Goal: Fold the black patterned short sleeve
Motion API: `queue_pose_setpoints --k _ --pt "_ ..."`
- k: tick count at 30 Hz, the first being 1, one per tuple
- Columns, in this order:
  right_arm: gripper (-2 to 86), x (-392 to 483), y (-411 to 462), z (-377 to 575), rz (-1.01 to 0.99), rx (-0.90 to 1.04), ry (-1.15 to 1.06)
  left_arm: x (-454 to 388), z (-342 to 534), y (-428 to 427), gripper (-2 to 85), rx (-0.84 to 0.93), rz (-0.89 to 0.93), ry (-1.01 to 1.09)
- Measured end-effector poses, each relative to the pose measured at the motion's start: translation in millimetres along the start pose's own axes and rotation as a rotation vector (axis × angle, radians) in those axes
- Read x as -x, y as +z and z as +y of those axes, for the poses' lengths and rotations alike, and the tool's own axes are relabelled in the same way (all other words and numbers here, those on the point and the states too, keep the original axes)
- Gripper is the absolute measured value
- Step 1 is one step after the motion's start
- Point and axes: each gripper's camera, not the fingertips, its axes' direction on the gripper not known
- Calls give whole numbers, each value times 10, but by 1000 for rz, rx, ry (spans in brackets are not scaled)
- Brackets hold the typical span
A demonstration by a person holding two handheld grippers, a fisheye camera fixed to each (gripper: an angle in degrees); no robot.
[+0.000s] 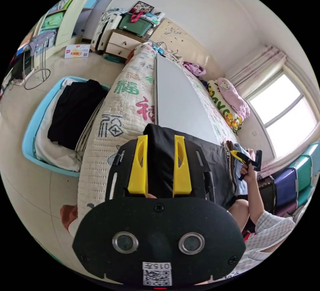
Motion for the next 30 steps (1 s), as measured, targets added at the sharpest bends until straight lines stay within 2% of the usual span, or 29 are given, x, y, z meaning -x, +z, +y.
queue_pose_setpoints --k 6,10,13,19,26,30 --pt "101 -183 494 -390 -21 85 21 311 -280 289 112 62 -68 -51" --pt "62 -172 780 -552 80 149 -46 384 -389 427 35 142 39 -8" --pt "43 -242 808 -571 92 147 -77 406 -425 353 0 107 71 -2" --pt "13 -522 630 -400 57 -14 -35 384 -378 35 -7 -48 68 20" --pt "18 -340 847 -44 290 -150 -183 241 -299 -121 -3 -134 -1 73" --pt "46 -491 1295 229 386 -50 -228 286 -284 -30 16 -74 -30 36"
